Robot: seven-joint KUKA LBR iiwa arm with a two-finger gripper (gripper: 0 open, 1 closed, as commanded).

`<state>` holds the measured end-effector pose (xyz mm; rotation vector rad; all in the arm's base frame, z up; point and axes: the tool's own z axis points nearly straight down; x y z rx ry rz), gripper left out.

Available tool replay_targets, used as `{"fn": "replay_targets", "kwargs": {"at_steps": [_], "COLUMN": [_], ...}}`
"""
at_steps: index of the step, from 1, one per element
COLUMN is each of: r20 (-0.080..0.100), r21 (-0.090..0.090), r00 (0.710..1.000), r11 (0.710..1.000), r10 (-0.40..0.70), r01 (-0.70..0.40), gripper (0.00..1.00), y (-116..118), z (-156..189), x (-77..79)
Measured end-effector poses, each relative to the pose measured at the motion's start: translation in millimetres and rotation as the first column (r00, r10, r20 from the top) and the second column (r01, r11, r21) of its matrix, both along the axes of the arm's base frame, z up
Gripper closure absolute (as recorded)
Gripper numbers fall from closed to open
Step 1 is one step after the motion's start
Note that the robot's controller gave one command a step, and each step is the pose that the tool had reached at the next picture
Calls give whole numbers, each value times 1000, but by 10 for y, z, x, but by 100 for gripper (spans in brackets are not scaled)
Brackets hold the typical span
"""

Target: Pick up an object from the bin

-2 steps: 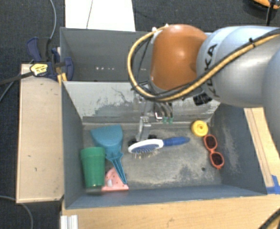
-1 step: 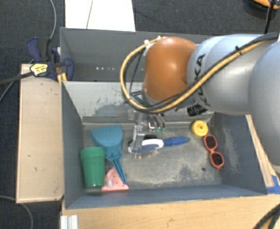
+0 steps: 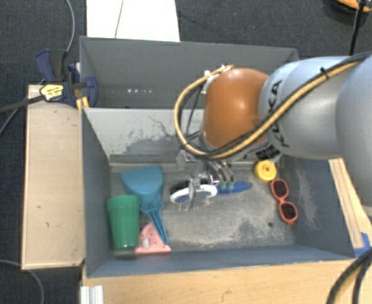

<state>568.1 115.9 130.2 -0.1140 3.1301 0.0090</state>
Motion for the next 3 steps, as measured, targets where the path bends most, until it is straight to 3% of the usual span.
{"fn": "replay_targets", "kwargs": {"at_steps": [1,2,3], "r20": [-4,-2,-2], "r21": [-6,2,2], "r00": [1000,991,991], "r11": [1000,991,991], "r10": [-23,-135,-135], "r01": [23,135,135], "gripper": [0,100,100], "y": [-309,-401,-401], "z": [-238,-556,-556], "x": [-122,-30,-29]}}
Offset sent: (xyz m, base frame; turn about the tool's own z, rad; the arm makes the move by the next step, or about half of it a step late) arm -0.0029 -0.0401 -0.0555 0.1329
